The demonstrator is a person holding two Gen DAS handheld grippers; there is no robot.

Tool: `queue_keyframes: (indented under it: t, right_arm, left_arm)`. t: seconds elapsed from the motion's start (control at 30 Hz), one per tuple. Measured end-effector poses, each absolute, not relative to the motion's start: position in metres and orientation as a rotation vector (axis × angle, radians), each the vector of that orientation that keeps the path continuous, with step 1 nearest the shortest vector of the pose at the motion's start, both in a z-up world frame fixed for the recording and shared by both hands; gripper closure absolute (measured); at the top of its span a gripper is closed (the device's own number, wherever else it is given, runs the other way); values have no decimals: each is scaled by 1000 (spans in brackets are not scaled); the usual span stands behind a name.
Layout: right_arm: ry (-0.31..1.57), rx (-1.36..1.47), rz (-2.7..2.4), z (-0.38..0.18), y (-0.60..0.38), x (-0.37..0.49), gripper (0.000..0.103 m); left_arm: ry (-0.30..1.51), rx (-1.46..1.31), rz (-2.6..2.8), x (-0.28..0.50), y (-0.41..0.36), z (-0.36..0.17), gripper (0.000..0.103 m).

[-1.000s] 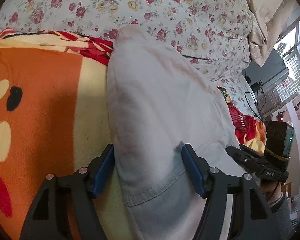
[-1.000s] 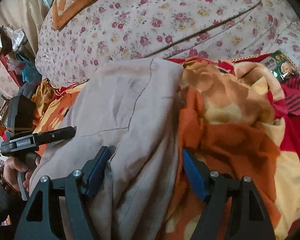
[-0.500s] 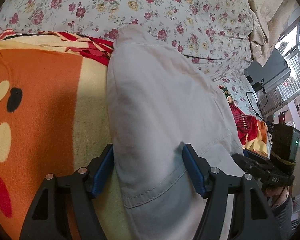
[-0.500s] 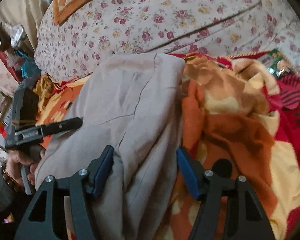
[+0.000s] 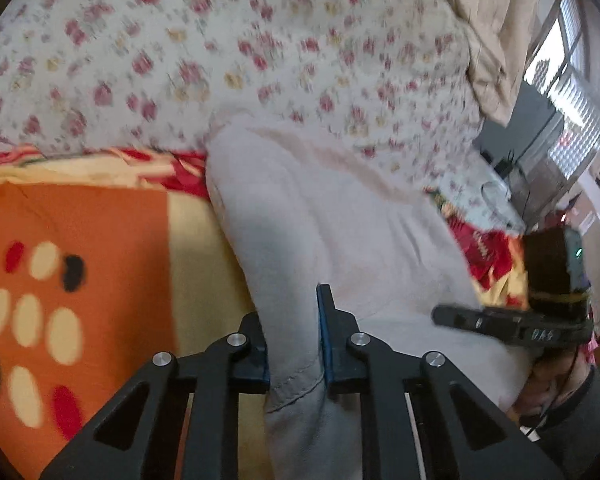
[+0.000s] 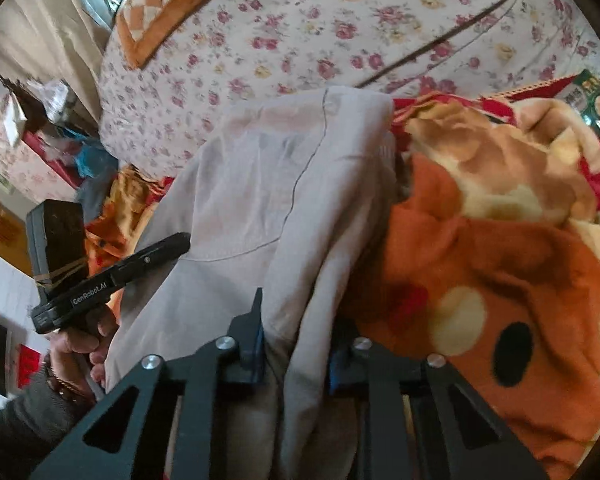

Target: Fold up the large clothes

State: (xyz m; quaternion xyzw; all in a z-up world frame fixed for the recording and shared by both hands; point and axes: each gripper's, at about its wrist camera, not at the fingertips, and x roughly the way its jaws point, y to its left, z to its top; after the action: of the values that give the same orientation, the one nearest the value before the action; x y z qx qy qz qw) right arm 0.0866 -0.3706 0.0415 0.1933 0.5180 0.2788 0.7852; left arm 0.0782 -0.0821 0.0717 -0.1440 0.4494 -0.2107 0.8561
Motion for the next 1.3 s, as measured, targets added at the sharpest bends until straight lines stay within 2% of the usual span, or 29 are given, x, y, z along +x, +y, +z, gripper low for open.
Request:
queue_keyframes:
  t: [0.27, 0.37, 0.43, 0.5, 0.6, 0.77, 0.87, 0.93, 0.97, 1.0, 1.13, 1.2, 1.3]
  right_arm:
    - [1121, 384, 704, 43, -287, 106, 82]
    - [1124, 369, 719, 46, -261, 118, 81]
    - [1146, 358, 702, 43, -253, 120, 77]
    - [1179, 359, 693, 40, -255, 118, 69]
    - [1195, 383, 686, 46, -266, 114, 67]
    - [1035, 405, 641, 94, -293, 91, 67]
    - [860, 263, 662, 134, -271, 58, 67]
    - [808, 198, 716, 141, -247, 38, 67]
    - [814, 142, 723, 138, -231, 30, 68]
    - [838, 81, 712, 130, -216, 27, 68]
    - [1111, -170, 618, 67, -186, 24, 72]
    - [1168, -152, 604, 55, -193, 26, 72]
    - [1195, -120, 602, 57, -197, 29, 74]
  left_arm:
    - [974, -327, -263, 85, -1, 85, 93]
    - [1029, -333, -220, 93, 23, 70, 87]
    - [1089, -338, -222, 97, 28, 53, 83]
    - [1123, -366, -225, 99, 32, 46, 78]
    - [1108, -387, -220, 92, 36, 53, 77]
    - [979, -380, -166, 58, 58, 87, 77]
    - [896, -391, -236, 36, 56, 108, 77]
    - [908, -367, -329, 31, 39, 111, 81]
    - [936, -339, -373, 29, 27, 109, 89]
    - [988, -304, -422, 25, 14, 101, 91]
    - [1189, -159, -530, 11, -31, 64, 92]
    - [1231, -88, -522, 10, -44, 52, 92]
    - [1216, -145, -515, 12, -37, 56, 92]
